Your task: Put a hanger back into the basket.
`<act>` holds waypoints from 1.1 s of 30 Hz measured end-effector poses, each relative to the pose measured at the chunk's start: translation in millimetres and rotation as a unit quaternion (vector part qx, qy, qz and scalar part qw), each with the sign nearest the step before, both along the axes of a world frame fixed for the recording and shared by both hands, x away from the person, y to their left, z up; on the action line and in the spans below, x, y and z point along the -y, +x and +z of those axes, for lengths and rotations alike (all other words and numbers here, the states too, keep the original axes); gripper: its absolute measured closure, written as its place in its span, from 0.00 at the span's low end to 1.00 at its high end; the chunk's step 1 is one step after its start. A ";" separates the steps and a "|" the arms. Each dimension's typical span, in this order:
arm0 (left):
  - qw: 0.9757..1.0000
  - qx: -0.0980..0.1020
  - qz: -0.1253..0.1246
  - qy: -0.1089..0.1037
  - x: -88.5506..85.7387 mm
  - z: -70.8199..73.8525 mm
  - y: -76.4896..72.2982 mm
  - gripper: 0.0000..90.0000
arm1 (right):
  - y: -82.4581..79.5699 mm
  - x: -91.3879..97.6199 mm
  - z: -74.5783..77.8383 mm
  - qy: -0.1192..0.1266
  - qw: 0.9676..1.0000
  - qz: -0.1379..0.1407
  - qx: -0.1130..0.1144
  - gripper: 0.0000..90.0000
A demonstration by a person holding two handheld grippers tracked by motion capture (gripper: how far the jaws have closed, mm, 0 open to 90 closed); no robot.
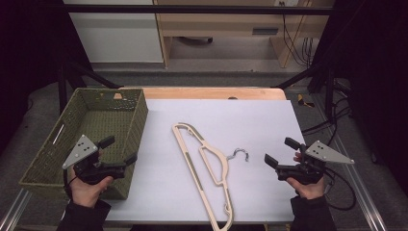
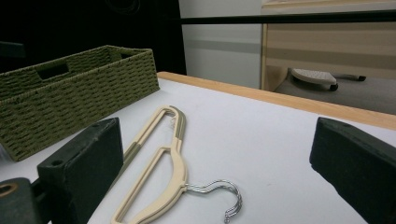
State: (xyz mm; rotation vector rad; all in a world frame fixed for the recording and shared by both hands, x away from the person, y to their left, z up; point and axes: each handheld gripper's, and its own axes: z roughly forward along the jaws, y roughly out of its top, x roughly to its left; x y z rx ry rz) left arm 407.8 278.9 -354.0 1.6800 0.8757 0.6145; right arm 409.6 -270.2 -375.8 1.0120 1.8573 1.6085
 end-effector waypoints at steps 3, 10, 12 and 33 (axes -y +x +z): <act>1.000 -0.001 -0.002 -0.004 1.3 1.5 -0.3 0.05 | -0.3 0.7 -0.2 -0.004 1.000 0.002 -0.001 0.04; 1.000 -0.004 -0.015 0.007 16.2 4.6 1.4 0.05 | 0.4 -1.3 -0.1 -0.006 1.000 0.007 -0.005 0.04; 1.000 -0.007 -0.023 0.010 24.2 4.7 2.5 0.05 | -0.2 -1.6 0.3 -0.007 1.000 0.007 -0.005 0.04; 0.994 -0.027 -0.098 0.048 114.0 4.6 29.5 0.07 | -1.3 -2.8 1.6 -0.005 1.000 0.012 -0.008 0.04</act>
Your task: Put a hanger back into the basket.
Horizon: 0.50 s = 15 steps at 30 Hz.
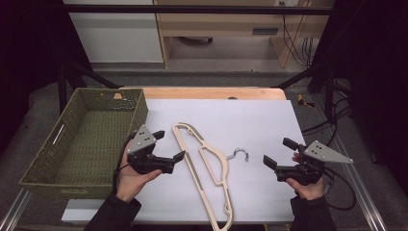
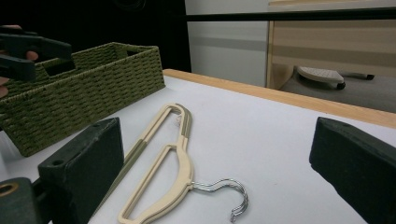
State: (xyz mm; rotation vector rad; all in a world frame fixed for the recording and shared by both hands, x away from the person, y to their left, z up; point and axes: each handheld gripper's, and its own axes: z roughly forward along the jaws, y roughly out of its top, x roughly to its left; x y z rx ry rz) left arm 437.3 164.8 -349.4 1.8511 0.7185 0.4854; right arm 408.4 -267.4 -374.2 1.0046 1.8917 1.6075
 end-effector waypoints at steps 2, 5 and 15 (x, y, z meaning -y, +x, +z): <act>1.000 -0.004 -0.007 0.001 10.6 -3.1 4.3 0.07 | -0.1 -0.1 0.0 -0.001 1.000 0.000 -0.001 0.04; 1.000 -0.014 -0.017 0.006 26.9 -9.7 11.6 0.08 | -0.1 1.1 0.5 -0.001 1.000 0.000 0.000 0.04; 0.998 -0.040 -0.045 0.031 67.8 -29.0 29.7 0.10 | -0.5 1.7 0.7 0.001 1.000 0.001 0.002 0.04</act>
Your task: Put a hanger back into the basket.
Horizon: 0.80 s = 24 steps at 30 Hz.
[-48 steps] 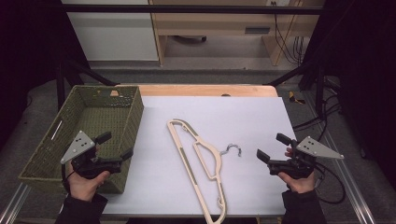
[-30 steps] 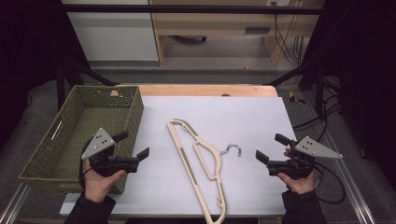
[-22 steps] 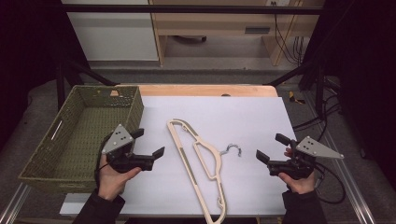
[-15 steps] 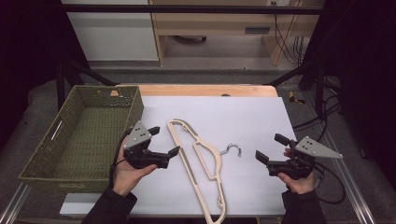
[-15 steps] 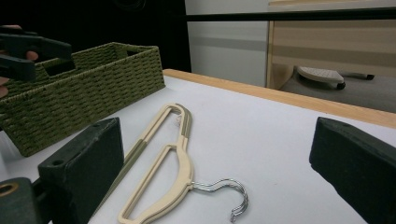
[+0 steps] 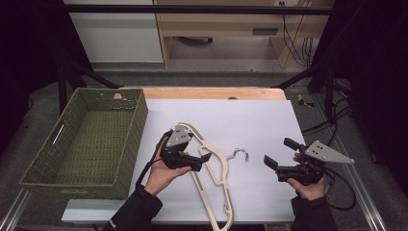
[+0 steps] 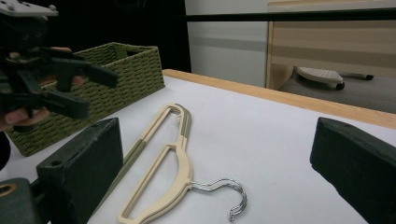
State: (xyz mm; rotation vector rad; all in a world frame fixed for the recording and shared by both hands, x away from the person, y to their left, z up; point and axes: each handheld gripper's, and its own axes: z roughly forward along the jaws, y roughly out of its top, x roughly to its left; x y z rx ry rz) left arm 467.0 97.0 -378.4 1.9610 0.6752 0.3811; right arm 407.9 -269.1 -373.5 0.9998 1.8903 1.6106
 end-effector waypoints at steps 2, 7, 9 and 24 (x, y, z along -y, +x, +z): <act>1.000 -0.007 -0.008 0.009 9.6 -5.6 4.1 0.10 | 0.1 0.1 -0.1 -0.002 1.000 0.001 0.000 0.04; 0.999 -0.024 -0.024 0.021 34.6 -20.0 15.2 0.12 | -0.2 0.5 0.2 0.000 1.000 0.002 0.000 0.04; 0.999 -0.030 -0.026 0.027 41.4 -24.7 18.7 0.13 | -0.1 1.0 0.3 -0.001 1.000 0.003 0.001 0.04; 0.993 -0.065 -0.049 0.081 82.0 -55.0 41.6 0.31 | 0.3 0.2 -0.1 0.000 1.000 0.006 -0.001 0.04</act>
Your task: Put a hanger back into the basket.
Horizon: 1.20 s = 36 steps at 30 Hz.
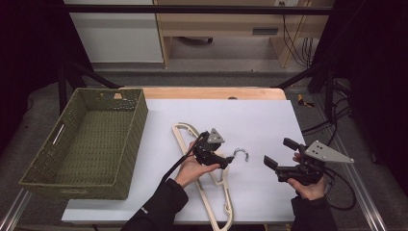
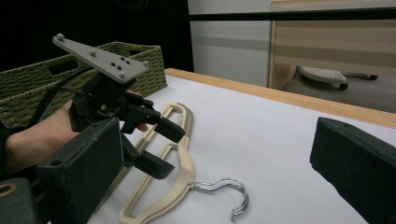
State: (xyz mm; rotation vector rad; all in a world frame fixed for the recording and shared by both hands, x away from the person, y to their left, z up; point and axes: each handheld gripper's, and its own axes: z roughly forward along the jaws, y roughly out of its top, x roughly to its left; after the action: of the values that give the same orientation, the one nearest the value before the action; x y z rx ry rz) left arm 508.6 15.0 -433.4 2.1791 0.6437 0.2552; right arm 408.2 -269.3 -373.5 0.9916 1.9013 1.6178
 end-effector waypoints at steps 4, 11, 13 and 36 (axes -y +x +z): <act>1.000 -0.013 -0.005 0.015 7.7 -9.9 5.3 0.41 | 0.0 0.1 0.0 0.000 1.000 0.001 0.000 0.04; 0.999 -0.031 -0.007 0.029 17.5 -25.4 15.6 0.62 | 0.8 -1.1 -1.0 -0.002 1.000 0.004 -0.001 0.04; 0.999 -0.028 -0.008 0.042 20.5 -27.8 17.8 0.66 | 0.8 -1.4 -1.1 -0.002 1.000 0.004 -0.001 0.04; 0.997 -0.025 -0.045 0.058 21.8 -31.4 24.7 0.98 | 2.4 -5.8 -4.2 -0.006 1.000 0.015 -0.013 0.05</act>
State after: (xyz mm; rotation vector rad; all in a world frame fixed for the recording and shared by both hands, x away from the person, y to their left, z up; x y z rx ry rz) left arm 533.3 -6.8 -464.8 2.3261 0.5698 0.1943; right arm 410.7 -263.5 -377.7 0.9890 1.9488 1.6161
